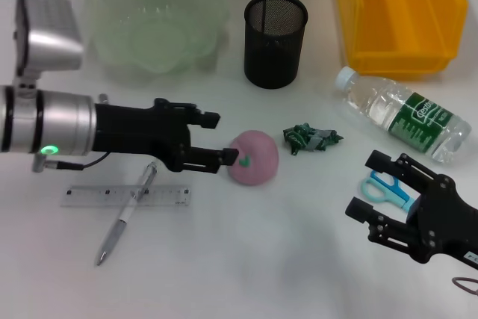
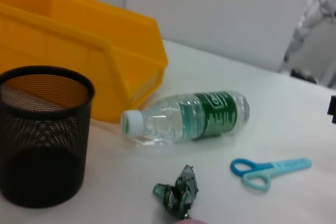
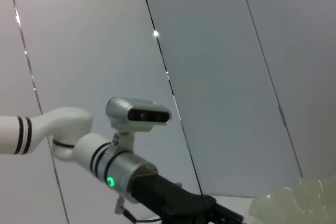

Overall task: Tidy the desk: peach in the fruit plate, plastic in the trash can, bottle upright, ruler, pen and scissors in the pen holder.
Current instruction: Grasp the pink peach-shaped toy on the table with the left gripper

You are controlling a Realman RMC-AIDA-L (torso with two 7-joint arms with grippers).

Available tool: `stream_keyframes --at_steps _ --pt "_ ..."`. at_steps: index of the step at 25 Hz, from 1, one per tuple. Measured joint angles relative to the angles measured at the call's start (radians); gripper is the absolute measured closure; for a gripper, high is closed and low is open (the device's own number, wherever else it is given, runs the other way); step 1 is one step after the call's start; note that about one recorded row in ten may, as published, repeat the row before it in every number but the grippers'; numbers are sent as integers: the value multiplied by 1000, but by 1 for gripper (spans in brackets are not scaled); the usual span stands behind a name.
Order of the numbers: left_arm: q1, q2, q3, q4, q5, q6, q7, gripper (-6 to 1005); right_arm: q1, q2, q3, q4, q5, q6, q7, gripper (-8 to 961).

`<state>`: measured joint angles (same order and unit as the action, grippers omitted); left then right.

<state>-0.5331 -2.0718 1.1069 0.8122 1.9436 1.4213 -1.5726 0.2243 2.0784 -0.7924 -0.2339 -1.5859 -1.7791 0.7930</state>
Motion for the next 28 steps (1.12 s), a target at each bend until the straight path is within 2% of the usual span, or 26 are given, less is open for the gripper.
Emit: stream_keyframes --at_steps 6,9,14,22,28 --pt "-71 -3 89 -45 17 -74 -7 246 -12 0 -1 1 -1 0 -6 114" --pt "-103 -6 149 -85 12 -153 -7 247 -9 0 -8 1 -1 -2 -6 114" --pt "-106 -7 168 -114 8 -220 -6 247 -12 0 -9 1 -3 -14 -7 114" --pt "-92 -7 172 -130 -32 -236 2 247 -14 0 -11 1 -5 -15 -8 115" --pt "-100 -7 208 -171 -50 -273 3 247 -12 0 -13 1 -5 -16 -9 115"
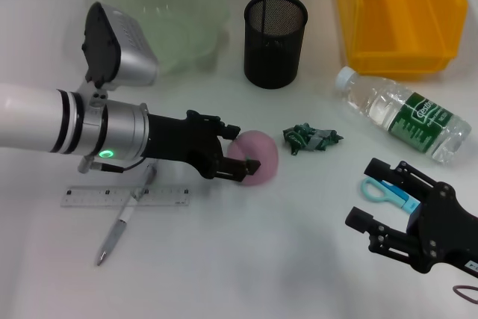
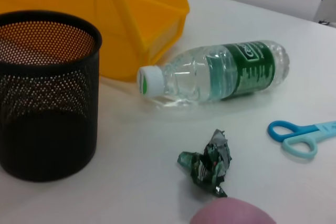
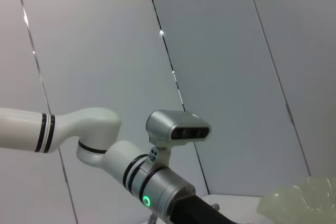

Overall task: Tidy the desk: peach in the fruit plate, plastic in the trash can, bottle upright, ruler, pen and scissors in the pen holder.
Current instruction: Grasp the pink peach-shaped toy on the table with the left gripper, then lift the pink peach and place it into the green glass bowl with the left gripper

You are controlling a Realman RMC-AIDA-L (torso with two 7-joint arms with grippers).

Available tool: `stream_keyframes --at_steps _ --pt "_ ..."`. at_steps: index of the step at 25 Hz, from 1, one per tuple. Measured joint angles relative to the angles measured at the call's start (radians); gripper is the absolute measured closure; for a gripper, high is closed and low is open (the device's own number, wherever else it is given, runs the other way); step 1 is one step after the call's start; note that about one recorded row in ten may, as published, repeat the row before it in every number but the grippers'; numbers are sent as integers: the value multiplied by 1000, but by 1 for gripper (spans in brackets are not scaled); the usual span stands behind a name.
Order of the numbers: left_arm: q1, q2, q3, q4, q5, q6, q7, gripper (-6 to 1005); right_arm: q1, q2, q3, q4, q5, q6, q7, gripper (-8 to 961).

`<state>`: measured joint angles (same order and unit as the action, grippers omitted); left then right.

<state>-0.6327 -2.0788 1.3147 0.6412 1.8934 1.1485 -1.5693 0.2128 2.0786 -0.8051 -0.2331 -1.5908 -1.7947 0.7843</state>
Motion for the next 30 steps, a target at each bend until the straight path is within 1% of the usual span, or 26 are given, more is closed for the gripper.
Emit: stream_keyframes --at_steps 7,11,12,20,22,25,28,30 --pt "6 -1 72 -6 -63 -72 0 259 0 0 0 0 0 0 0 115" --pt "9 -1 98 -6 -73 -96 0 271 -1 0 0 0 0 0 0 115" --pt "11 -1 122 -6 -74 -107 0 274 -1 0 0 0 0 0 0 115" --pt "34 2 118 0 -117 -125 -4 298 -2 0 0 0 0 1 0 115" --pt "42 4 118 3 -128 -129 -2 493 0 0 0 0 0 3 -1 115" --pt "47 6 115 9 -133 -129 -2 590 1 0 3 0 0 6 0 115" --pt "63 6 97 43 -135 -122 -7 686 2 0 6 0 0 8 0 115" --pt "86 7 79 85 -145 -115 -9 709 2 0 8 0 0 9 0 115"
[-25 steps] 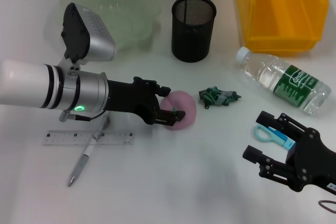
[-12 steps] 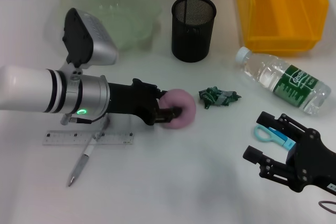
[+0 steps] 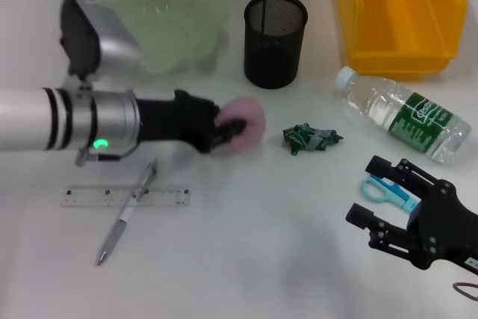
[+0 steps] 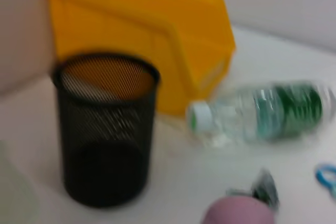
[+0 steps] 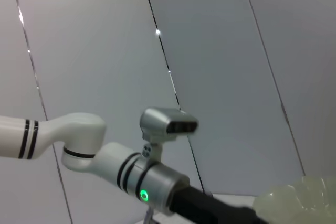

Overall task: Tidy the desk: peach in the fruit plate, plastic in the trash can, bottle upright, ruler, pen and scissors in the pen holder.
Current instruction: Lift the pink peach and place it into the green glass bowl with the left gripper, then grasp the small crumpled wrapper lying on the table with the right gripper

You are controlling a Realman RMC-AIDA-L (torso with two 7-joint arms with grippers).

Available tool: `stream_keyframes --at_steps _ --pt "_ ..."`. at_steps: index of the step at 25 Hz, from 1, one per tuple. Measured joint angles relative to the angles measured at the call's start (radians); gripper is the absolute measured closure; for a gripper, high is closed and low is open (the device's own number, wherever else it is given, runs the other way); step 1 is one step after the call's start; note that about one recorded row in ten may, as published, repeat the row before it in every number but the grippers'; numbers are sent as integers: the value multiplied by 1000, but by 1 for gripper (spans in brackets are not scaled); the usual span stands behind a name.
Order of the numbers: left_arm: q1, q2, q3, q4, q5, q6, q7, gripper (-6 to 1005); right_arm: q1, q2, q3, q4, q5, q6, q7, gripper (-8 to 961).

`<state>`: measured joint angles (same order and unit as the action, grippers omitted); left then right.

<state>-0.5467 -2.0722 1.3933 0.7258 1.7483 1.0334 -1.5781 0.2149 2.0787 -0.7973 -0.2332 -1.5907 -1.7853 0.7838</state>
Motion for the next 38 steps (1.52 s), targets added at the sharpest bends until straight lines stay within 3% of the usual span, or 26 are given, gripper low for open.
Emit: stream_keyframes --at_steps 5,10,16,18,20,21,23,28,38 --pt "68 3 -80 115 -104 7 10 756 0 2 1 1 0 3 0 116" --pt "79 -1 -168 114 -226 -73 66 788 0 4 1 2 2 3 0 116" --pt "67 0 -176 80 -351 -187 161 832 7 4 1 8 6 3 0 116" --pt "7 -1 -158 7 -391 -318 213 846 9 5 1 14 7 3 0 116" --pt "-9 0 -158 -16 -388 -333 213 861 10 5 1 14 8 2 0 116" --pt "-48 2 -157 -74 -381 -370 217 843 10 5 1 14 8 2 0 116" --pt "-64 2 -156 -98 -381 -384 228 808 10 5 1 15 8 3 0 116" --pt "-73 -3 -146 -113 -382 -390 259 719 11 5 1 16 8 4 0 116" --pt "-57 -1 -146 -107 -393 -373 252 243 21 4 1 20 8 6 0 116"
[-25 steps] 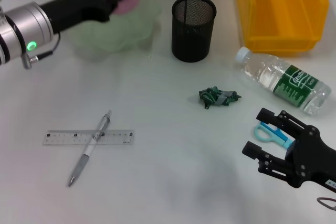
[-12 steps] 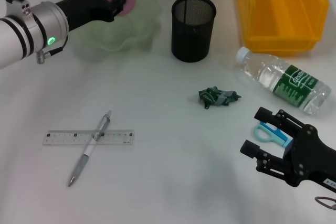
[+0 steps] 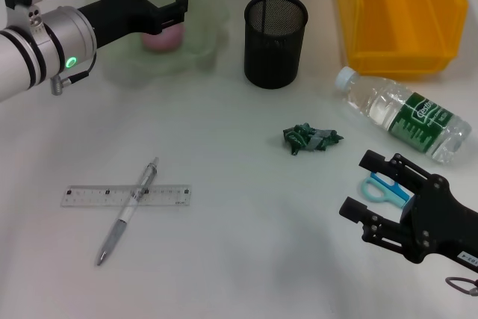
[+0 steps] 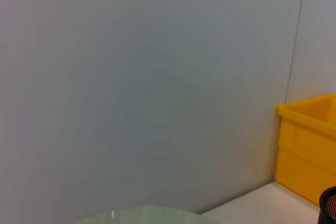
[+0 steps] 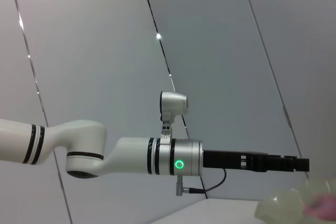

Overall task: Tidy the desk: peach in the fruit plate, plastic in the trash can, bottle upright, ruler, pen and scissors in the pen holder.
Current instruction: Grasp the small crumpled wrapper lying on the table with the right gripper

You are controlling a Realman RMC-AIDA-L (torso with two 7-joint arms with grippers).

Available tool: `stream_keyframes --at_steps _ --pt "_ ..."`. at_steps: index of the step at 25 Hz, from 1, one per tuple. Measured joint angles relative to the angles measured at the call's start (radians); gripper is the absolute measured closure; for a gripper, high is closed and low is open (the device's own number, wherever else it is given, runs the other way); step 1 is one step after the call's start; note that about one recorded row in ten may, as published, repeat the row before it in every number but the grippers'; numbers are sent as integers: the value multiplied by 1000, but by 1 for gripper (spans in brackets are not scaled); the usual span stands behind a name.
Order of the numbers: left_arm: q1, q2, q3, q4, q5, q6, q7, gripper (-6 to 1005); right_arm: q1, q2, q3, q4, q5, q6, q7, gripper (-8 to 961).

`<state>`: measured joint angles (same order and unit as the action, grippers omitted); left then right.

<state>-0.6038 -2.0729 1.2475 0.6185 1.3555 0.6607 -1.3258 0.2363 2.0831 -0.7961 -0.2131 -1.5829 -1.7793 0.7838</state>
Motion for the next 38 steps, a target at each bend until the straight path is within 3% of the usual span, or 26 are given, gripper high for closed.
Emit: stream_keyframes --at_steps 4,7,8,9,13,18,21,27,38 --pt "4 1 0 3 0 9 -5 235 0 0 0 0 0 0 0 116" --pt "27 12 -15 17 0 204 -59 232 0 0 0 0 0 0 0 116" --pt "27 12 -15 17 0 204 -59 232 -1 0 0 1 0 0 0 117" --pt "39 21 -62 18 0 373 -97 233 -1 0 0 2 0 0 0 117" --pt "66 40 -169 18 1 677 -129 235 -5 0 2 6 0 0 0 117" --pt "122 68 -177 27 65 992 -81 238 -7 -3 22 6 0 11 6 117" --pt "186 57 -176 46 181 1106 28 239 -4 -4 26 3 0 15 10 117" --pt "276 26 -199 31 207 1137 164 241 8 -5 40 -12 0 29 35 117" --pt "277 20 -193 16 226 1130 173 242 28 -6 64 -50 -1 44 118 117"
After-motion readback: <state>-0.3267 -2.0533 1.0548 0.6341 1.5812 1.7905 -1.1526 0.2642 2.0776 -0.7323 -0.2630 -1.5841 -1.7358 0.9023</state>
